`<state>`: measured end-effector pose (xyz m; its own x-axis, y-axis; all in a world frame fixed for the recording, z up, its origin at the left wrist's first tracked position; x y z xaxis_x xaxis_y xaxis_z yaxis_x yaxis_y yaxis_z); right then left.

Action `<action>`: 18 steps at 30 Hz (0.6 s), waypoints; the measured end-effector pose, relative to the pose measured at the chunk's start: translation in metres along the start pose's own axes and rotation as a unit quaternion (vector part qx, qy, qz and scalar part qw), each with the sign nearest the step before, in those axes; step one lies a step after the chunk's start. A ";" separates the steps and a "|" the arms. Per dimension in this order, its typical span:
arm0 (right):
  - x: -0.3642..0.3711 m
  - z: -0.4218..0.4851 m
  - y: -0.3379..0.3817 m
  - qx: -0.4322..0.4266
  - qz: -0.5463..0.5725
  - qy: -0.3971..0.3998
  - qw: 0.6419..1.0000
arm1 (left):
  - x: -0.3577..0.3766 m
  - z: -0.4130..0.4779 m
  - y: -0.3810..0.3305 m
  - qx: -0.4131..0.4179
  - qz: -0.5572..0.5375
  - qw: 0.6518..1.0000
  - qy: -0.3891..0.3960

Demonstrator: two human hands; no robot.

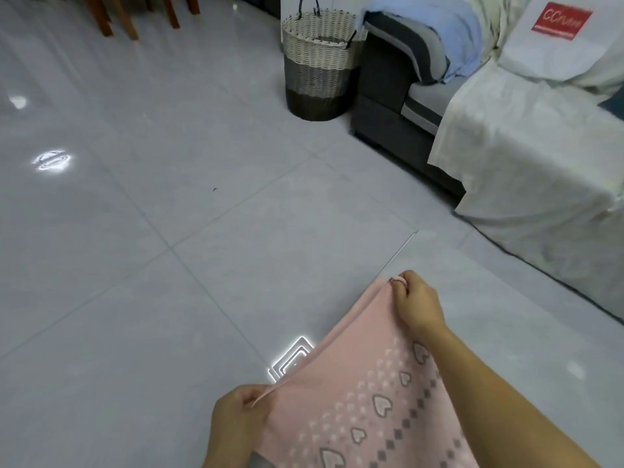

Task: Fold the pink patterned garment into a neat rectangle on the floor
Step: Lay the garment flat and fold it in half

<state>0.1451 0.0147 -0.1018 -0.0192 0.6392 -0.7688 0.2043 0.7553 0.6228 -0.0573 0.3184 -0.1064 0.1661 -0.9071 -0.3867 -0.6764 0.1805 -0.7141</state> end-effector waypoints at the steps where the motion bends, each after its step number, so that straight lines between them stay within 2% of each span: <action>1: 0.009 0.002 -0.001 -0.005 -0.027 0.010 1.000 | 0.002 0.006 0.005 0.007 0.012 1.000 -0.002; 6: 0.024 0.013 0.004 -0.065 -0.125 0.019 0.990 | 0.003 0.021 0.035 0.022 0.101 0.994 -0.023; 12: 0.043 0.016 0.007 -0.094 -0.197 0.047 0.975 | 0.015 0.022 0.056 -0.007 0.116 0.993 -0.027; 16: 0.016 0.008 0.006 -0.106 -0.223 -0.041 0.968 | 0.013 0.024 0.049 0.015 0.107 0.993 -0.052; 18: -0.004 0.003 -0.007 -0.076 -0.207 -0.077 0.972 | 0.015 0.026 0.044 0.017 0.130 0.991 -0.040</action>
<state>0.1472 0.0062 -0.1033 0.0803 0.2561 -0.9633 0.0634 0.9632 0.2613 -0.0660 0.3230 -0.1590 0.0469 -0.7952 -0.6045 -0.6789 0.4185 -0.6033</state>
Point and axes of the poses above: each hand's wrist, its own z-axis towards the middle knuckle, its own x-axis out of the palm, y = z × x, the point moved 9 cm from there along z, towards the middle knuckle, and after that the axes turned 6 degrees about z, right-handed, at the moved point
